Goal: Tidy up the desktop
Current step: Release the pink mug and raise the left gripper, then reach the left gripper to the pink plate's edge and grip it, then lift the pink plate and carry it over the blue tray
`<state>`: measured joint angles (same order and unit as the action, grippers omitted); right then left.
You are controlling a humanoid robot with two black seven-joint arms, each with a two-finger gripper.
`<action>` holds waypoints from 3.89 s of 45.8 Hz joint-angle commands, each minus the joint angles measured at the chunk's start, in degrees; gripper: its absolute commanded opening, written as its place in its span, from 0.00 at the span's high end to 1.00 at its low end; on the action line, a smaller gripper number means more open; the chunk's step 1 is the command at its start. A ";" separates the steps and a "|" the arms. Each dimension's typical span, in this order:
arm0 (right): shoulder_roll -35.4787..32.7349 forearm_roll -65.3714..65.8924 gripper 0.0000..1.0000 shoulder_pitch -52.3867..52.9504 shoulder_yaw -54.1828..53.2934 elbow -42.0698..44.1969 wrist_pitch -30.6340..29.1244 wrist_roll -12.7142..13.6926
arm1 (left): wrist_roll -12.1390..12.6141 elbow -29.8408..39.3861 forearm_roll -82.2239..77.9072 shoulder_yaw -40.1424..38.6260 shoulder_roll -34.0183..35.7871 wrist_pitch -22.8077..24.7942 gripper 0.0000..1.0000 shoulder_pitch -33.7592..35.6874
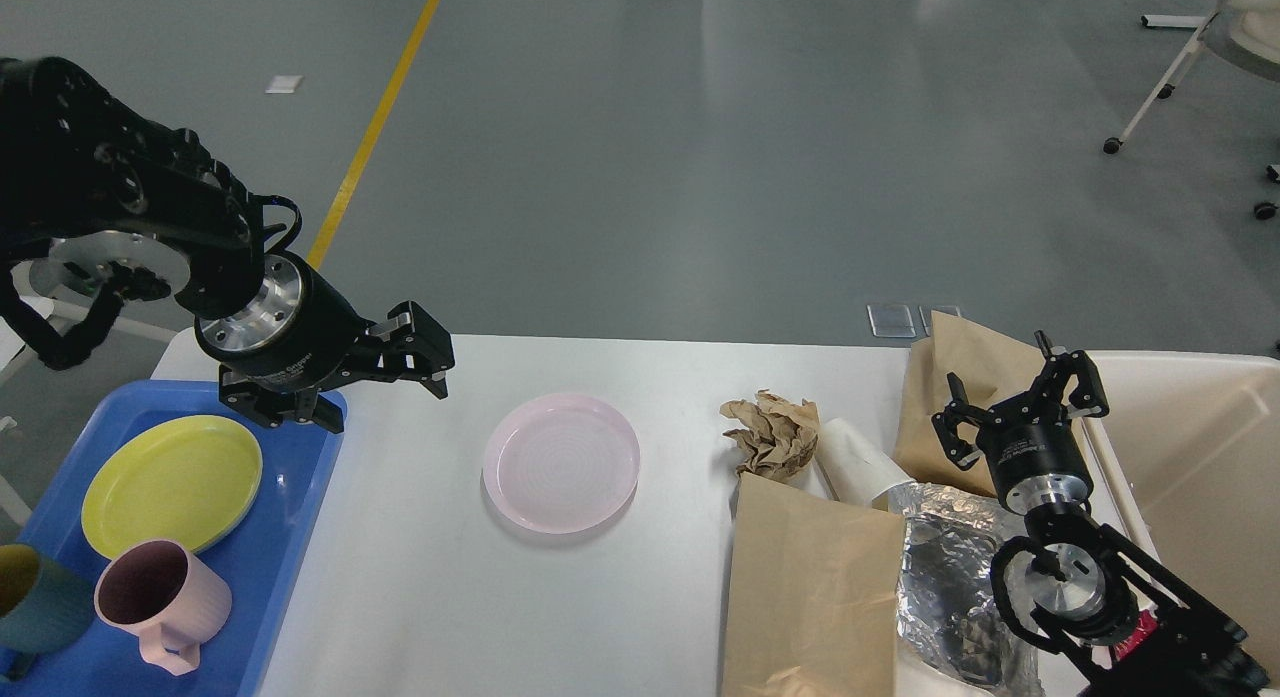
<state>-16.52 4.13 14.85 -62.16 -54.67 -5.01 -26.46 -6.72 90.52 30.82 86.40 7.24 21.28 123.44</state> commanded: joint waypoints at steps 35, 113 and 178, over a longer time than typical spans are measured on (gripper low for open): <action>0.00 0.00 0.00 0.00 -0.06 0.00 0.00 0.00 | 0.21 -27.15 2.67 -24.87 1.37 -22.51 0.04 -42.57; 0.00 0.00 0.00 0.00 0.02 0.00 0.00 0.00 | 5.22 -41.57 -1.55 -36.74 -2.23 -25.85 0.58 -57.35; 0.00 0.00 0.00 0.00 -0.06 0.00 0.00 0.00 | 10.06 -27.78 -1.64 -31.21 5.15 -15.75 1.00 -42.86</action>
<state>-16.52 4.13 14.85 -62.15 -54.66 -5.01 -26.46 2.56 56.56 29.18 51.58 9.85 2.92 73.93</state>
